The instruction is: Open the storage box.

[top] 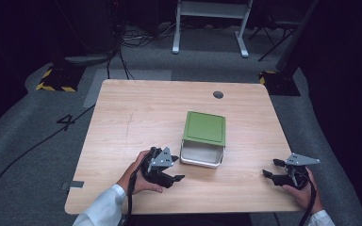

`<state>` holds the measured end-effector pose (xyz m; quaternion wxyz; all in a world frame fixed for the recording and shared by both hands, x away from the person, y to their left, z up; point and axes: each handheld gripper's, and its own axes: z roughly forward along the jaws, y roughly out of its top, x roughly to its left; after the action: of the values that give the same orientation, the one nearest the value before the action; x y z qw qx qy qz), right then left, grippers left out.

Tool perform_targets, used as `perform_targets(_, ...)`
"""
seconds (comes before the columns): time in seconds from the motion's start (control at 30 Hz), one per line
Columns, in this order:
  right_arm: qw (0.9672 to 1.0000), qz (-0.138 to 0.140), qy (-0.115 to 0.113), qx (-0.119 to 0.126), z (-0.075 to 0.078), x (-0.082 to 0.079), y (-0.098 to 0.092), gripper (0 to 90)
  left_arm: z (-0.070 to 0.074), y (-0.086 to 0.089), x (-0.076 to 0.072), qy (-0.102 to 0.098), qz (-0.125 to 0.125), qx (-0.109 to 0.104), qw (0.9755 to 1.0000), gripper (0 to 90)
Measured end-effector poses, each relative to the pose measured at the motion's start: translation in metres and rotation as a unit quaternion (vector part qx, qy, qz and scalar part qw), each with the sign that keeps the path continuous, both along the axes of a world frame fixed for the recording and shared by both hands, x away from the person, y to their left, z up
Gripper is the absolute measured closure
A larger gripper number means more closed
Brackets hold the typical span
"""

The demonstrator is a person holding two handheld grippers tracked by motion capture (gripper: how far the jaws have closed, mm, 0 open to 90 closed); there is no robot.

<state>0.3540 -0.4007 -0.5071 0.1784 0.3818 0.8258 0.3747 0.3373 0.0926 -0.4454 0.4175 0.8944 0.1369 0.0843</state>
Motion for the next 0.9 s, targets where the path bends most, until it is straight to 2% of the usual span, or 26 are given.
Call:
perform_targets(0.3,1.0,0.0,0.0,0.0,0.0,0.0,0.0,25.5,0.0,-0.019,0.002,-0.011,-0.016,0.005,0.9998,33.5)
perform_targets(0.57,1.0,0.0,0.0,0.0,0.0,0.0,0.0,25.5,0.001,-0.041,0.016,-0.01,-0.02,-0.004,0.9997,33.4)
perform_targets(0.67,1.0,0.0,0.0,0.0,0.0,0.0,0.0,25.5,-0.001,-0.045,0.019,-0.012,-0.021,0.003,0.9997,34.1)
perform_targets(0.83,1.0,0.0,0.0,0.0,0.0,0.0,0.0,25.5,-0.006,-0.059,0.028,-0.021,-0.027,0.008,0.9994,39.0)
perform_targets(0.9,1.0,0.0,0.0,0.0,0.0,0.0,0.0,25.5,-0.007,-0.062,0.03,-0.015,-0.032,0.009,0.9993,41.7)
